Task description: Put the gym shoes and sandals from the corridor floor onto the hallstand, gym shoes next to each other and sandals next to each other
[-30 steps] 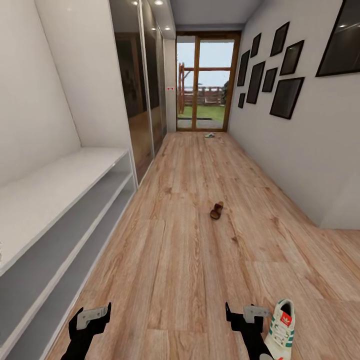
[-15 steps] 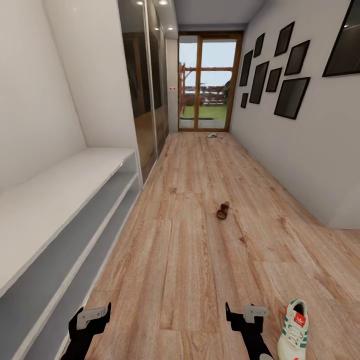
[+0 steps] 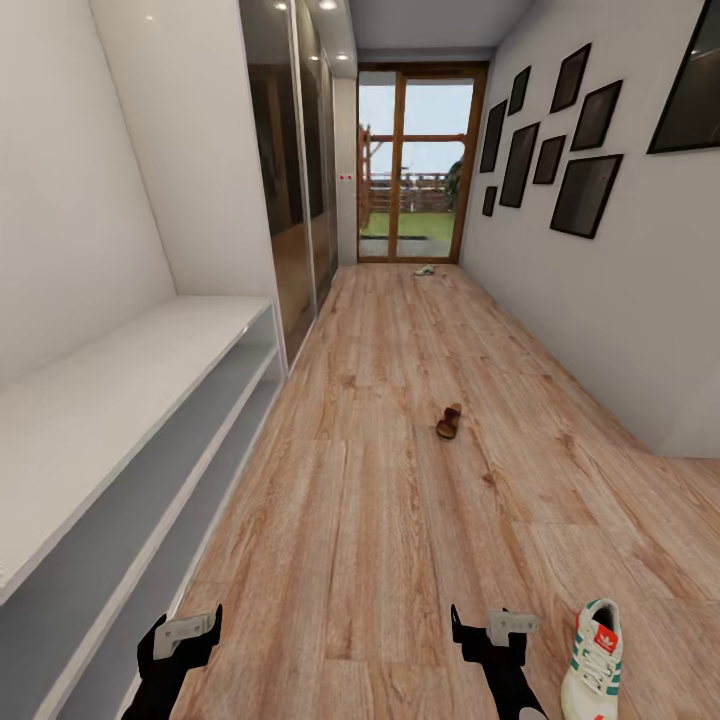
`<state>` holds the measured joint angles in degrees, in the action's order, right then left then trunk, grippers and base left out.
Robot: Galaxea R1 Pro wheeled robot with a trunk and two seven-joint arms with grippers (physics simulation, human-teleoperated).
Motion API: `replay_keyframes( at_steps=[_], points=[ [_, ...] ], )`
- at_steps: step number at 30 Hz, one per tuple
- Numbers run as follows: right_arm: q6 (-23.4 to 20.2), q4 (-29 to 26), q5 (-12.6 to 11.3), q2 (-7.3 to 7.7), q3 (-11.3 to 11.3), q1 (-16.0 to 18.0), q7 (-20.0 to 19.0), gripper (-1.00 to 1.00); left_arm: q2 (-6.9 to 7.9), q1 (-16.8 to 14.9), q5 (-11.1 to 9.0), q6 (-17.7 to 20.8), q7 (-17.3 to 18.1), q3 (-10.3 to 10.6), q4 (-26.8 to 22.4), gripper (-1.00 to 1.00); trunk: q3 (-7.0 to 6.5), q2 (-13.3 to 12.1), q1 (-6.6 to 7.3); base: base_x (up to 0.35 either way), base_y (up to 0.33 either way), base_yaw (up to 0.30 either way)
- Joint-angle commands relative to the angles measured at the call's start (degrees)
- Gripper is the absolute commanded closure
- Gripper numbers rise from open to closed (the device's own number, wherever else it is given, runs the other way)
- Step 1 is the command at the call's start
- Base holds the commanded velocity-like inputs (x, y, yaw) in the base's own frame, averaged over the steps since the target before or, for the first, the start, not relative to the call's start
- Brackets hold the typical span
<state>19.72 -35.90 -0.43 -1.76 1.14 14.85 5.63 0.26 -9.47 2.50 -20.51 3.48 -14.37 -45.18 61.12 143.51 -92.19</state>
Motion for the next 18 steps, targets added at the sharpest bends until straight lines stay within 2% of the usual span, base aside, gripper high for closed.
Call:
replay_keyframes(
  at_steps=[1, 9, 18],
  points=[
    [0.01, 0.01, 0.02, 0.00, 0.00, 0.00, 0.00, -1.00, 0.00, -0.01, 0.01, 0.01, 0.01, -0.01, 0.00, -1.00, 0.00, 0.00, 0.00, 0.000, 0.014, 0.000],
    [0.00, 0.02, 0.00, 0.00, 0.00, 0.00, 0.01, -1.00, 0.00, 0.01, 0.00, 0.02, 0.02, -0.03, 0.00, -1.00, 0.00, 0.00, 0.00, 0.086, 0.009, 0.000],
    [0.03, 0.06, 0.00, 0.00, 0.00, 0.00, 0.00, -1.00, 0.00, -0.01, -0.03, 0.03, 0.03, -0.08, 0.00, -1.00, 0.00, 0.00, 0.00, 0.238, 0.003, 0.000]
  ],
)
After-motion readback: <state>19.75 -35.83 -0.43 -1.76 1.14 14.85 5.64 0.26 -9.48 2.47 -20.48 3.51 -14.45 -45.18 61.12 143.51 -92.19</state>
